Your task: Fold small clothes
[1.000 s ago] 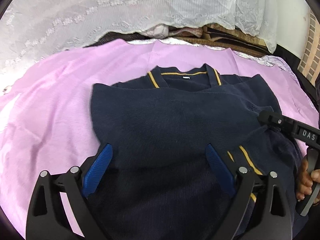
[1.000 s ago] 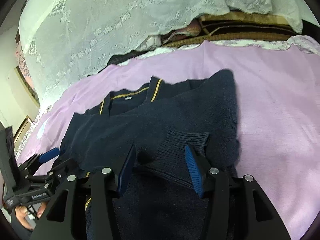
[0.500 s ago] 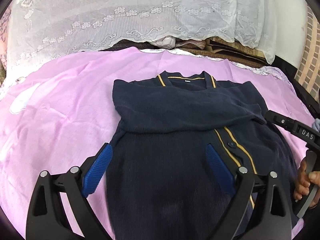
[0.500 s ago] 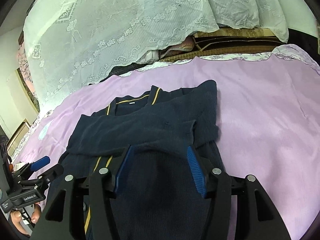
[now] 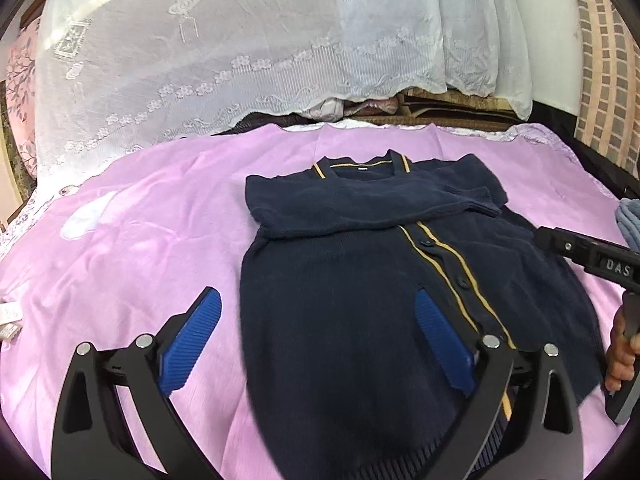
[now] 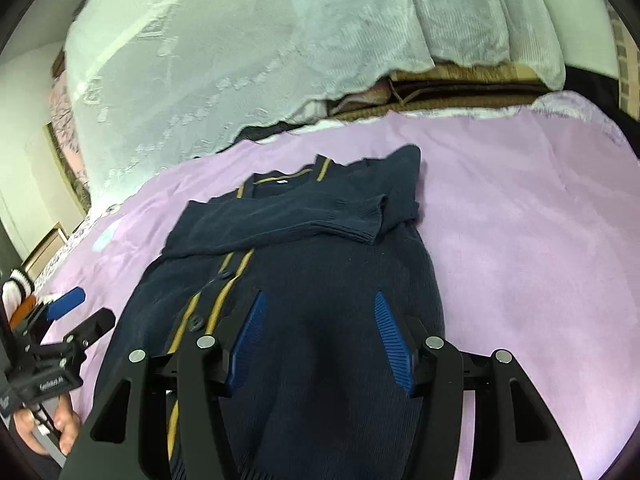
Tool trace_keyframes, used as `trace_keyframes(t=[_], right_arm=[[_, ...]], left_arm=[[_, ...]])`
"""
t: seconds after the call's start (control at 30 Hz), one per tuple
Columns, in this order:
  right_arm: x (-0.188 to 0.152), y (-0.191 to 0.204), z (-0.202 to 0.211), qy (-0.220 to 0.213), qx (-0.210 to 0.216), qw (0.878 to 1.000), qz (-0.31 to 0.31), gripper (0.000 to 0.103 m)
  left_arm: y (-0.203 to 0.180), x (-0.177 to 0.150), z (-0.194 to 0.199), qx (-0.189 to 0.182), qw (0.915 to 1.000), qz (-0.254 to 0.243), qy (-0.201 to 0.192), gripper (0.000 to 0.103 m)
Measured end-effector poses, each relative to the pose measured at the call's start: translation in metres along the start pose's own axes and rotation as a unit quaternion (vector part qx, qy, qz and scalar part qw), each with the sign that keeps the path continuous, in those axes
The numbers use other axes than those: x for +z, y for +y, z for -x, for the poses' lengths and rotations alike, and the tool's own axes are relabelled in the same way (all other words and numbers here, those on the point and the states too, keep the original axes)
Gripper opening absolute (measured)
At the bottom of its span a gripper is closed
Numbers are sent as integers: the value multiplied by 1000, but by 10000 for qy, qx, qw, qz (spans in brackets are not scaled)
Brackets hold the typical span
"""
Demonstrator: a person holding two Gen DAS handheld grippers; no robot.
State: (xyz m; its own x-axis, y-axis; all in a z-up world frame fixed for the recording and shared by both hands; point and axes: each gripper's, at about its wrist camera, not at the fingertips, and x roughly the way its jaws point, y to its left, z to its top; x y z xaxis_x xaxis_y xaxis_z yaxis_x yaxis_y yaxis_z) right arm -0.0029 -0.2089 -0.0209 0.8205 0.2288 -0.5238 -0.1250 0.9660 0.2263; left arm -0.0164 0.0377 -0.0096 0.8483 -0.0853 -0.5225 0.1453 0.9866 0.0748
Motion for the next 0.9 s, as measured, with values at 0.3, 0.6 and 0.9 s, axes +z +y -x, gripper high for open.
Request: trace_keyframes(t=[0.3,0.6,0.9], right_arm=[[-30,4,53,-286,107,9995,107,63],[-54,-41,94,-478,420,9947,-810,67],[-77,-92,93,-19,1181,9713,-2064,70]], left_arm=[[3,-18,34,-96,9996,123,-220,96],[29,-38,43,-1639,9820,847,397,98],[55,-72,27,-3187,9232,1661,1364,98]])
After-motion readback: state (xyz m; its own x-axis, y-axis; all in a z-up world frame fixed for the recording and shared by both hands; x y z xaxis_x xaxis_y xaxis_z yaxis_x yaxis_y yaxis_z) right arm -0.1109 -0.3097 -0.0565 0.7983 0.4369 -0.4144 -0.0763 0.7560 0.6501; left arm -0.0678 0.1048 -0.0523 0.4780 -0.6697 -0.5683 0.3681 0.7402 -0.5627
